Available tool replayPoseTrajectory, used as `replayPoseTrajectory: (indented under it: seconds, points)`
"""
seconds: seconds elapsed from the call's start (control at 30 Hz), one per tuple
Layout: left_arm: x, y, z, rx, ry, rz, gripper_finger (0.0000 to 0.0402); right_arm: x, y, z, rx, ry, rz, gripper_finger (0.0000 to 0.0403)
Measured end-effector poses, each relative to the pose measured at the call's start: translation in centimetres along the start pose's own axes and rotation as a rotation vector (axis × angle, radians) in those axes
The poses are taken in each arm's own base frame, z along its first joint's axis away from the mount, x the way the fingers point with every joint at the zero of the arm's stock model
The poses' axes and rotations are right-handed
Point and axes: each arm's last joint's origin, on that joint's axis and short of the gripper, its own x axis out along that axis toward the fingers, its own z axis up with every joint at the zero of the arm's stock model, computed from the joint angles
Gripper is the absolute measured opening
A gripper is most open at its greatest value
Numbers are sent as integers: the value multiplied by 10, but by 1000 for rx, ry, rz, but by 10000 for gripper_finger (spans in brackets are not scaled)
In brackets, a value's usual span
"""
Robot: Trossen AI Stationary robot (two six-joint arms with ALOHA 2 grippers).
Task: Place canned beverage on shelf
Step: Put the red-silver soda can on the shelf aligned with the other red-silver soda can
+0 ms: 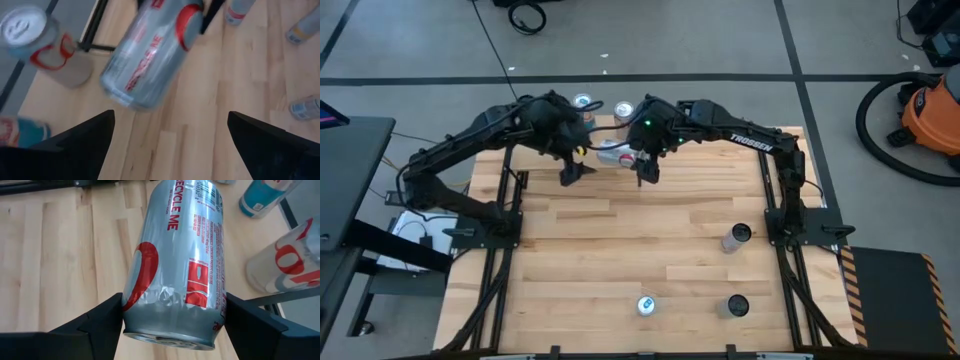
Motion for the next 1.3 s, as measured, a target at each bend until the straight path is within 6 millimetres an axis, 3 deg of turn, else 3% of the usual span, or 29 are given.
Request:
replayPoseTrajectory:
  seconds: [0.37, 0.6, 1.3]
  points:
    - [39, 0, 9, 92, 67, -37, 389, 0, 0, -3, -4, 34, 0, 305]
    - [48, 0, 9, 89, 96, -43, 389, 0, -1, -4, -19, 40, -2, 305]
    - [46, 22, 9, 39, 49, -26, 389, -1, -23, 7, -17, -86, -46, 305]
